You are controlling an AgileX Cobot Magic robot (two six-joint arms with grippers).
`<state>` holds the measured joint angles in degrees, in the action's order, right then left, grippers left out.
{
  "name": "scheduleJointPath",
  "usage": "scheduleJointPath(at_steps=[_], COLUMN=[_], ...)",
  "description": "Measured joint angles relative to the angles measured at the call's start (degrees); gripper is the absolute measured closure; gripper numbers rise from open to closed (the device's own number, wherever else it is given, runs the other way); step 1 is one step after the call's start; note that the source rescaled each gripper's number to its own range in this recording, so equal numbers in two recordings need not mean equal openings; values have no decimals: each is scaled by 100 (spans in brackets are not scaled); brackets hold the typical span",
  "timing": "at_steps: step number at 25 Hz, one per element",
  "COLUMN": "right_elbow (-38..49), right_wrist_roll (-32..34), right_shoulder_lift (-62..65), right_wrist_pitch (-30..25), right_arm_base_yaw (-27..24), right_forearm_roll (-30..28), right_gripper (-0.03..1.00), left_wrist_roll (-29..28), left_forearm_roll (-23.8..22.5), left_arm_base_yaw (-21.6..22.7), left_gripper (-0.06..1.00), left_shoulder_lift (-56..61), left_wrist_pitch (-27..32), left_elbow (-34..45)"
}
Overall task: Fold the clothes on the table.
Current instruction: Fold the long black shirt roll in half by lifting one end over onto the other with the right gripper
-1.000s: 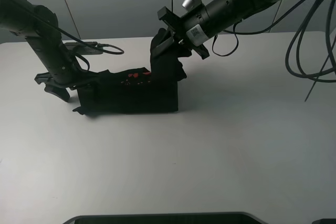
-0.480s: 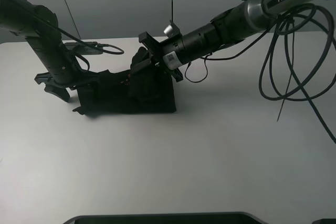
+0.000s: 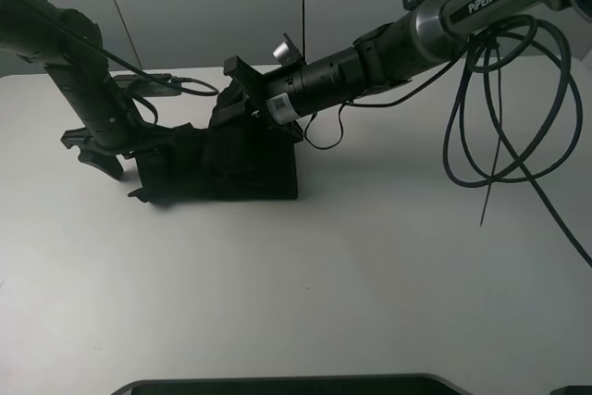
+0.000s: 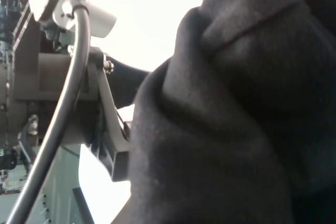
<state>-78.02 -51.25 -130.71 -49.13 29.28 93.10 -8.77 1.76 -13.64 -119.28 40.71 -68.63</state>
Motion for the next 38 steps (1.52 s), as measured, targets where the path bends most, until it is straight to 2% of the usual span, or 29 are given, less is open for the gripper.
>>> scheduleJointPath(at_steps=[9, 15, 19, 38], right_elbow=[0, -14, -64, -225], right_wrist_roll=[-125, -204, -245, -482], right_shoulder_lift=[0, -213, -396, -438], right_wrist_pitch=[175, 166, 166, 305], right_arm_base_yaw=[110, 205, 213, 502], right_forearm_roll=[118, 538, 610, 621], right_gripper=[83, 83, 83, 83], left_wrist_roll=[30, 20, 20, 58], left_forearm_roll=[0, 0, 0, 70], left_arm_base_yaw=[0, 0, 0, 0], left_gripper=[-4, -4, -4, -4], left_shoulder_lift=[0, 0, 0, 0], left_wrist_pitch=[0, 0, 0, 4], left_elbow=[0, 0, 0, 0])
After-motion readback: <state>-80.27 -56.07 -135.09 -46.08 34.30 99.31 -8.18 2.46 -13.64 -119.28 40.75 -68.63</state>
